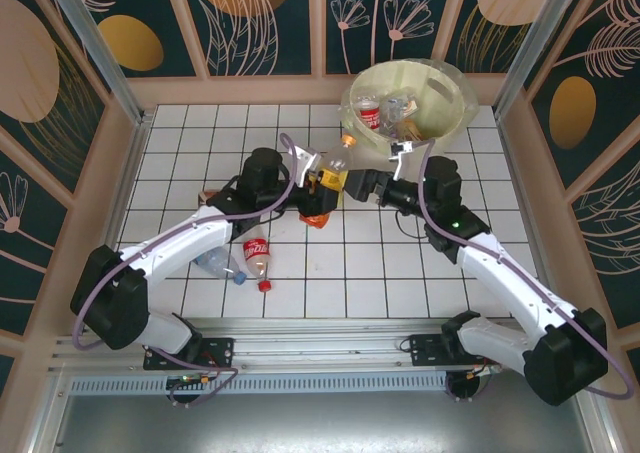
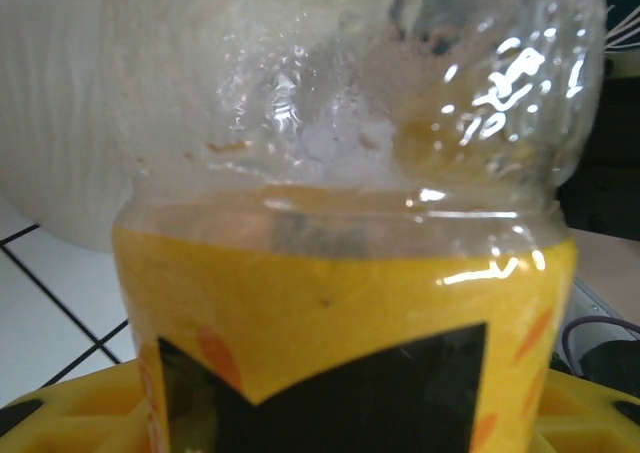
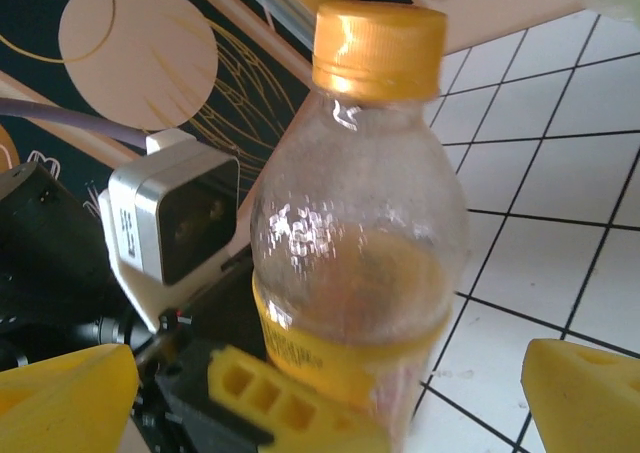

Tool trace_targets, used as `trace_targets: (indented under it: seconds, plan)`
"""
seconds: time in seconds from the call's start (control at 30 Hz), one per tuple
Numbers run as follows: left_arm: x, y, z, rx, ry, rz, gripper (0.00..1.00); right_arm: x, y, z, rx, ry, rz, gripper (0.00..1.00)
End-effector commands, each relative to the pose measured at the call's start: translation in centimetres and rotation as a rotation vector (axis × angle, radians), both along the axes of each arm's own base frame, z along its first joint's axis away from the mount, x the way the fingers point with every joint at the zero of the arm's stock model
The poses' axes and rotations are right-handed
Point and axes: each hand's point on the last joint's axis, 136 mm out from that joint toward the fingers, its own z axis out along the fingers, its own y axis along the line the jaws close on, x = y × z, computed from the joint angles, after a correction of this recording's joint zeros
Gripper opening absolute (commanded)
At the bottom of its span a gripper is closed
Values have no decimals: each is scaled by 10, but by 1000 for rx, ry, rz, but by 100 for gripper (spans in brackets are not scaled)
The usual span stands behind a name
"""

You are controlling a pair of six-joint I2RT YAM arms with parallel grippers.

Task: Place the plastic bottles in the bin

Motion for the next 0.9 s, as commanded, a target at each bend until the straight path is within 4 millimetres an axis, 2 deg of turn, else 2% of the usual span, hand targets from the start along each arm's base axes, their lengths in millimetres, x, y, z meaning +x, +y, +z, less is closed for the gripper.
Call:
trace_targets:
  seconds: [0.0,0.23,0.5,0.57,0.73,0.87]
  plan:
    - [-12,-10,22,-65,-39,-35,57,1,8,31,38,-95,27,99]
    - [-21,-20,30,-88,-55,-75,57,9,11,33,33,-107,2,92]
    - [-26,-24,37,-125,-69,-107,58,11,13,35,37,-106,7,77]
    - [-27,-26,38,-133,-73,-114,57,11,14,34,41,-103,11,77]
    - [-27,-32,40,-145,-73,-130,57,12,15,33,42,-102,11,83]
    - [-27,-35,39,-145,-72,-137,57,13,14,33,36,-105,7,75]
